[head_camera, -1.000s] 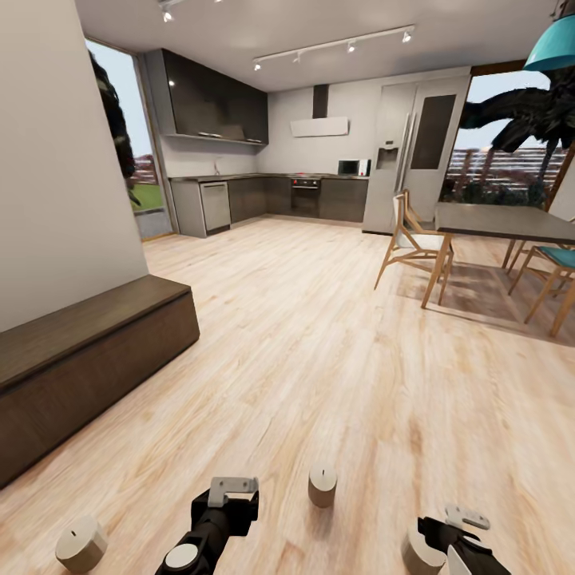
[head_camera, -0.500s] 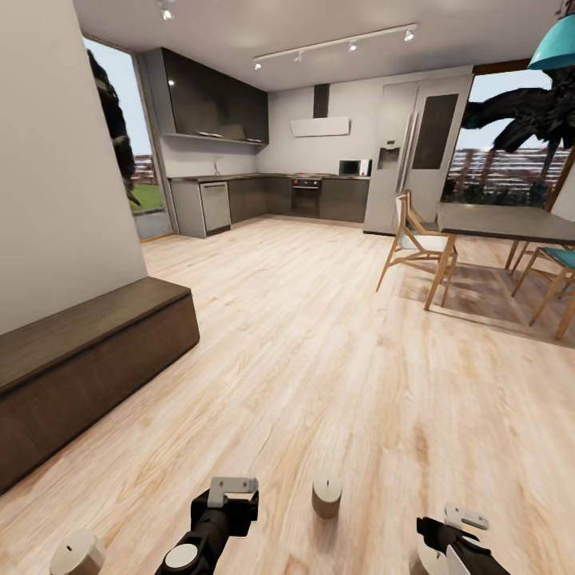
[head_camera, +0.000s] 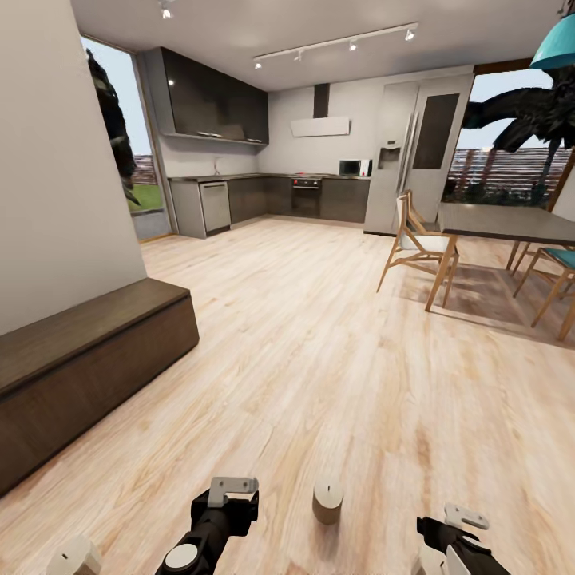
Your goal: Place each of the two pumpkins and all three candles from the living room inside a cabinet in the living room (use any cabinet), then make sure every cabinet is closed, and position the cauldron so it is next to a table in the living room.
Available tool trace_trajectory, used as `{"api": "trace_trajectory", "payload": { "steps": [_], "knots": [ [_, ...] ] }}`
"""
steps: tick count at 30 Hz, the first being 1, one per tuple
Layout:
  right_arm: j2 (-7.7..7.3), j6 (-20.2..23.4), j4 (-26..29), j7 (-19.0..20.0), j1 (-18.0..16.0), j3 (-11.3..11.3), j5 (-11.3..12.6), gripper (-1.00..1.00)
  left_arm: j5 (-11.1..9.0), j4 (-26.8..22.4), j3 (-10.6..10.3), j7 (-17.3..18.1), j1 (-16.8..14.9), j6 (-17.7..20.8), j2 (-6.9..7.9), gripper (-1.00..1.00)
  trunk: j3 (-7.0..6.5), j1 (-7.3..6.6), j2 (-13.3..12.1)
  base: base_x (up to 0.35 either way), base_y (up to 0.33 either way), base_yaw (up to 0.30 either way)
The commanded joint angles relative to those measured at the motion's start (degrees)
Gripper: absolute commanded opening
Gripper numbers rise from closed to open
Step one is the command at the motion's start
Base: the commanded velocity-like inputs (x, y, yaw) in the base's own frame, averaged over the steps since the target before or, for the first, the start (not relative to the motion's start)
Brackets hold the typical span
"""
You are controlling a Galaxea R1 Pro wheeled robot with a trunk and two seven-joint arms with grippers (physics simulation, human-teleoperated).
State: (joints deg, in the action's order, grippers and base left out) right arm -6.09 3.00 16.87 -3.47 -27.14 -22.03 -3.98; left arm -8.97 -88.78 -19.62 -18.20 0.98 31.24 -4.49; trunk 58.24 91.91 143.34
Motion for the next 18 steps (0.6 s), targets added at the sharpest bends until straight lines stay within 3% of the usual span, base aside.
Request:
{"api": "trace_trajectory", "payload": {
  "steps": [1, 18],
  "knots": [
    [0.03, 0.3, 0.1, -0.1, 0.0, -0.2, -0.4, 1.0, -0.6, -0.1, -0.1, -0.5, 0.0, 0.1, 0.0, 1.0, 0.26, 0.02, 0.0, 0.001, 0.0, 0.0],
    [-0.14, -0.1, 0.1, 0.0, 0.0, -0.2, -0.3, 1.0, -0.6, -0.1, -0.1, -0.6, 0.0, 0.1, 0.0, 1.0, 4.03, 0.46, 0.3, 0.0, 0.0, 0.0]
  ]
}}
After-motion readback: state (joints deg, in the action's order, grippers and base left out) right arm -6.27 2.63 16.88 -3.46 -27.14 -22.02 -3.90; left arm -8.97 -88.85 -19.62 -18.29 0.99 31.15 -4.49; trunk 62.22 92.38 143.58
